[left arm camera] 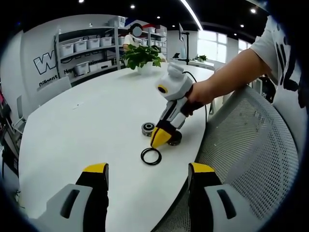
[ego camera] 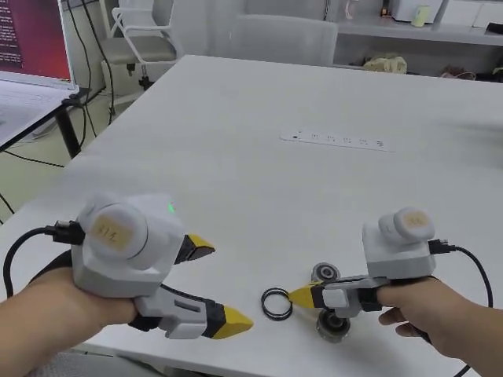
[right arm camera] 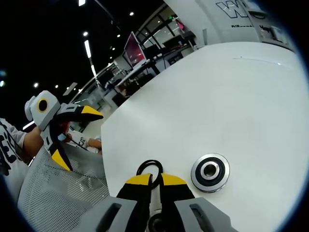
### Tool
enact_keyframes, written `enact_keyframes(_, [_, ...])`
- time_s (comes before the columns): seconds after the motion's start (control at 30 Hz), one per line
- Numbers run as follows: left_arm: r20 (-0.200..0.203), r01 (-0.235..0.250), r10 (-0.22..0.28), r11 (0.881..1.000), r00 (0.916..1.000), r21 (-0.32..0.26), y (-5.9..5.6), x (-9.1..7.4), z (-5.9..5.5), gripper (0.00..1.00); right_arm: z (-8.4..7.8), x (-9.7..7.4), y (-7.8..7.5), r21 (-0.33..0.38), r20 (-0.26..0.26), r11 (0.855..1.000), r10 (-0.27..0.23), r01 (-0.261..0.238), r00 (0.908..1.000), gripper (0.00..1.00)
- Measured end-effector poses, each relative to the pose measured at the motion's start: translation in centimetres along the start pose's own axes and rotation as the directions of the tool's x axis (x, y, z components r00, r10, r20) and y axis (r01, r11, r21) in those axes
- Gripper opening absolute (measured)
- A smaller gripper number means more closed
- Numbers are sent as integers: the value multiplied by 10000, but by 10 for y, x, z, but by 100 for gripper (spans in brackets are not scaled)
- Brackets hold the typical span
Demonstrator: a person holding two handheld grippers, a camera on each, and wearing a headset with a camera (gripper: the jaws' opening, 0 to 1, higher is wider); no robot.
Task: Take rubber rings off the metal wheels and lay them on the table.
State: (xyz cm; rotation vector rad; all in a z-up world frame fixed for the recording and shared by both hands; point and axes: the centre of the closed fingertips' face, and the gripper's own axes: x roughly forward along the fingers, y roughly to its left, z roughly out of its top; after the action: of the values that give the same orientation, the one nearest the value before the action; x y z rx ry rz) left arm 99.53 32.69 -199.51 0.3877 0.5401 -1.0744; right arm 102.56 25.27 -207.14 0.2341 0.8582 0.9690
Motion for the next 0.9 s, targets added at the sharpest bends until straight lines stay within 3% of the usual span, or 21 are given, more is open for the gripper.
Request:
enact_keyframes(0.33, [-16,33,-33,10000,10000,22,-1,0,0,64,10,-7,6,-125,305,9998,188,-184,9994,7])
enact_keyframes(0.9, [-23,27,-27,10000,10000,69,-2,0,0,64,18,-20,24,-1135,484,9931,359,-302,9982,17])
